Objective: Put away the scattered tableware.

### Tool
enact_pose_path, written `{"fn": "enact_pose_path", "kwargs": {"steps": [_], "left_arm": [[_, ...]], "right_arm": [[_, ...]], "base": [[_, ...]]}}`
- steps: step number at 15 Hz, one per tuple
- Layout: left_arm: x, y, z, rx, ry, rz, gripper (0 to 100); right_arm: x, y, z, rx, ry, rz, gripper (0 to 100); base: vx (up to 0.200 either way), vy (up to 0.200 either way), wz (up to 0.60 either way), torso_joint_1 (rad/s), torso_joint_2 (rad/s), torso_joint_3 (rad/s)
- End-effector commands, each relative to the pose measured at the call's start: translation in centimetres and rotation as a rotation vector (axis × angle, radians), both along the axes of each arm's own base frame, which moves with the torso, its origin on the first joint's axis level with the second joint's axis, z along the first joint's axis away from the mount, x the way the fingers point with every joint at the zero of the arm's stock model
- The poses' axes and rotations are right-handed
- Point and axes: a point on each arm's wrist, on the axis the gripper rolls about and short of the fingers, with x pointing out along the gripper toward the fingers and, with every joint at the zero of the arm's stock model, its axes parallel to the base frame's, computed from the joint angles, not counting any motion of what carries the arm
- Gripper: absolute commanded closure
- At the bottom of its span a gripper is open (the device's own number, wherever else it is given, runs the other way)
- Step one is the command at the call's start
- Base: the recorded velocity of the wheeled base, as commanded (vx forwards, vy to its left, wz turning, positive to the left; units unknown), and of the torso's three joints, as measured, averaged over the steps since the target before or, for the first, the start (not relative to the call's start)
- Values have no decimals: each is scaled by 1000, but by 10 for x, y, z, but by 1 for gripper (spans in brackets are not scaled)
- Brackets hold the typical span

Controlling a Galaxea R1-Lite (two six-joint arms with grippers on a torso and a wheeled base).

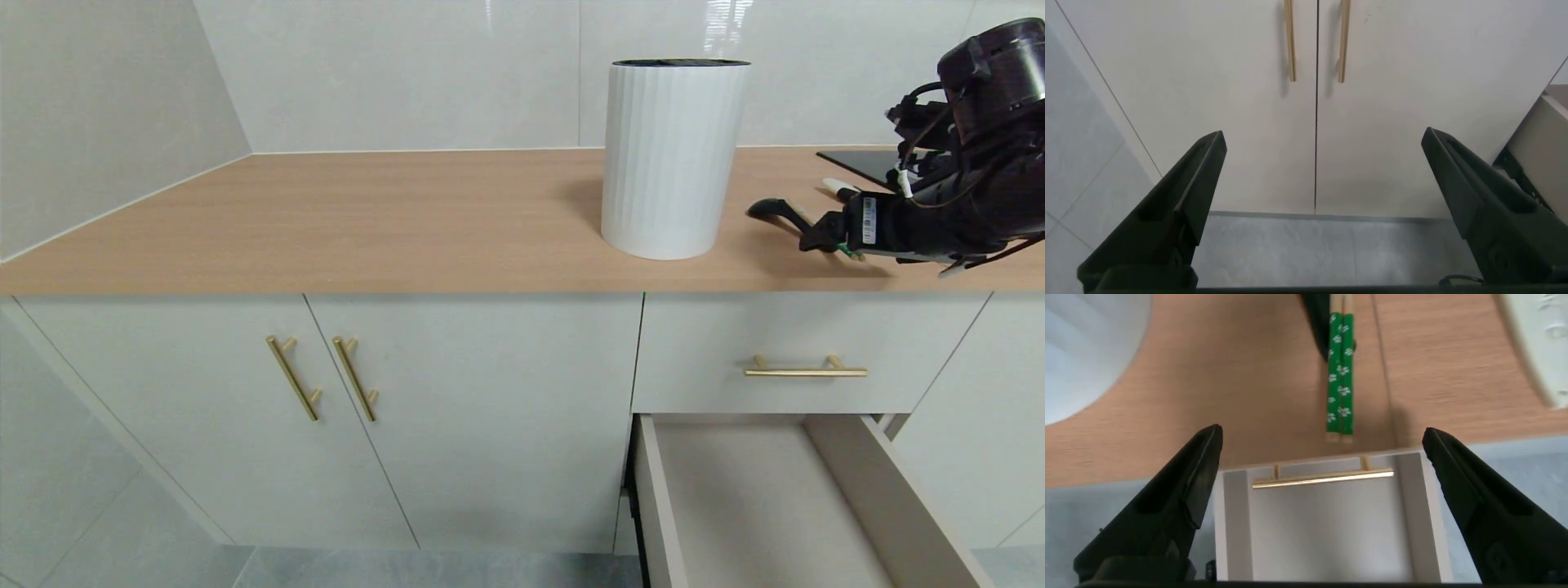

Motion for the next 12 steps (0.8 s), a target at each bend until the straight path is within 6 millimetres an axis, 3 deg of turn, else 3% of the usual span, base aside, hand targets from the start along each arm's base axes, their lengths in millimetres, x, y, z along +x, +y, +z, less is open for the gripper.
{"fn": "enact_pose_path", "kwargs": {"steps": [1, 12], "left_arm": [[0, 0, 0, 0, 1, 0, 0], [0, 0, 0, 1, 1, 0, 0]], "right_arm": [[8, 2, -7, -4, 16, 0, 0], [17, -2, -12, -32, 9, -54, 0]], "base": [[0, 0, 0, 0, 0, 0], [0, 0, 0, 0, 0, 0]]}}
